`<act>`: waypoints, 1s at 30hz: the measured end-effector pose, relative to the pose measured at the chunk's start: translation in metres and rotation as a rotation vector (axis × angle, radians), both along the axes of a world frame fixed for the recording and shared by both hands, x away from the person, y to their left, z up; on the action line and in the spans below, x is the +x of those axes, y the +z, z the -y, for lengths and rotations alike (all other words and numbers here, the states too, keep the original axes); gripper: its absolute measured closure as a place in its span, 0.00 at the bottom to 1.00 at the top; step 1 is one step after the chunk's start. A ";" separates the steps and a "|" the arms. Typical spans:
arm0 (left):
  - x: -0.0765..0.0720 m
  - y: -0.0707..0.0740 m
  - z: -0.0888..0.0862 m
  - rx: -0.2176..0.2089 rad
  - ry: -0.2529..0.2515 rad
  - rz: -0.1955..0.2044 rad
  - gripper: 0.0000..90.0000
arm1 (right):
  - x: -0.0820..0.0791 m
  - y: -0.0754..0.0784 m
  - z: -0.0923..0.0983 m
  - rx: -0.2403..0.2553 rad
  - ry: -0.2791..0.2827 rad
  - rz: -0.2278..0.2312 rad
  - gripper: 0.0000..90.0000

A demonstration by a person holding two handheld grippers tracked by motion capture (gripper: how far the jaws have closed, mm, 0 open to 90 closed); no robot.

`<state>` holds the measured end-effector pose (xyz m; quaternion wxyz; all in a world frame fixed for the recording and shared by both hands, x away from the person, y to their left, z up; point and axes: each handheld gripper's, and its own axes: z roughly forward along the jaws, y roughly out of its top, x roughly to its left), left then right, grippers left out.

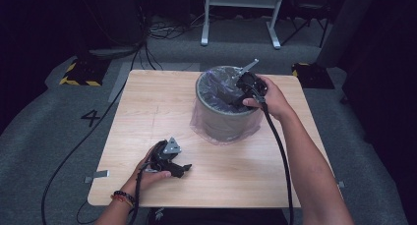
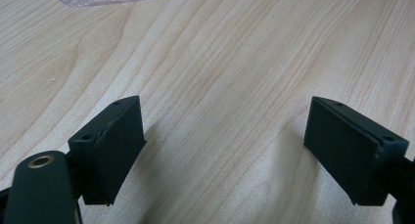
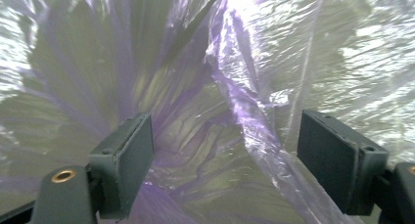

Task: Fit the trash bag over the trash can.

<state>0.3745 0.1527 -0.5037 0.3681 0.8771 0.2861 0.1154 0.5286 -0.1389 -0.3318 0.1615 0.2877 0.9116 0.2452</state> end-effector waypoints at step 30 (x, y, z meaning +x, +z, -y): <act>0.000 0.000 0.000 0.000 0.000 0.000 0.16 | -0.024 0.021 0.023 0.238 0.043 0.135 0.20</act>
